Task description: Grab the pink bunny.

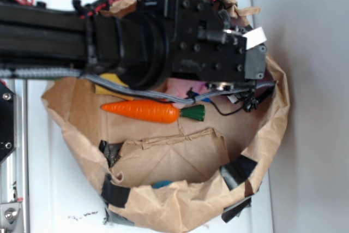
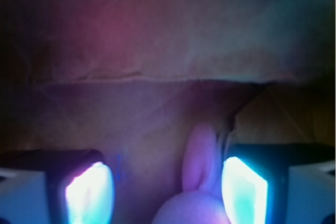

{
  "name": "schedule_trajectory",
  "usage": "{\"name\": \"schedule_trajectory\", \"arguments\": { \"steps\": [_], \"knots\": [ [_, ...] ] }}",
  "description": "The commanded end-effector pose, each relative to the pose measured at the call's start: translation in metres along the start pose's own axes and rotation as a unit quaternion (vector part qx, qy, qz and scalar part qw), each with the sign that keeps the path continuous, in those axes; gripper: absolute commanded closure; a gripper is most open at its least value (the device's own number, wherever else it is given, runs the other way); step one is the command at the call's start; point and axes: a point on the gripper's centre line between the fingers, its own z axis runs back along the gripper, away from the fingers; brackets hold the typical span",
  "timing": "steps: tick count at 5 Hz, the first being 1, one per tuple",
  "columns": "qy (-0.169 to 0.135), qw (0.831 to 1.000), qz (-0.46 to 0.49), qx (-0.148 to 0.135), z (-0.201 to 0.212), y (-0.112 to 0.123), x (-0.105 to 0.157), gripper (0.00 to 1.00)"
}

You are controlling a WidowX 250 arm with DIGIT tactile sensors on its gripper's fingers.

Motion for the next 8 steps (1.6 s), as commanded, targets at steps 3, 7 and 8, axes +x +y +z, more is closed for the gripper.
{"name": "schedule_trajectory", "arguments": {
  "steps": [3, 7, 8],
  "knots": [
    [0.03, 0.991, -0.031, -0.125, 0.104, 0.021, -0.023, 1.0],
    [0.016, 0.997, -0.001, -0.075, 0.086, 0.031, -0.027, 0.0],
    [0.012, 0.997, -0.009, -0.071, 0.075, 0.034, -0.026, 0.0]
  ]
}}
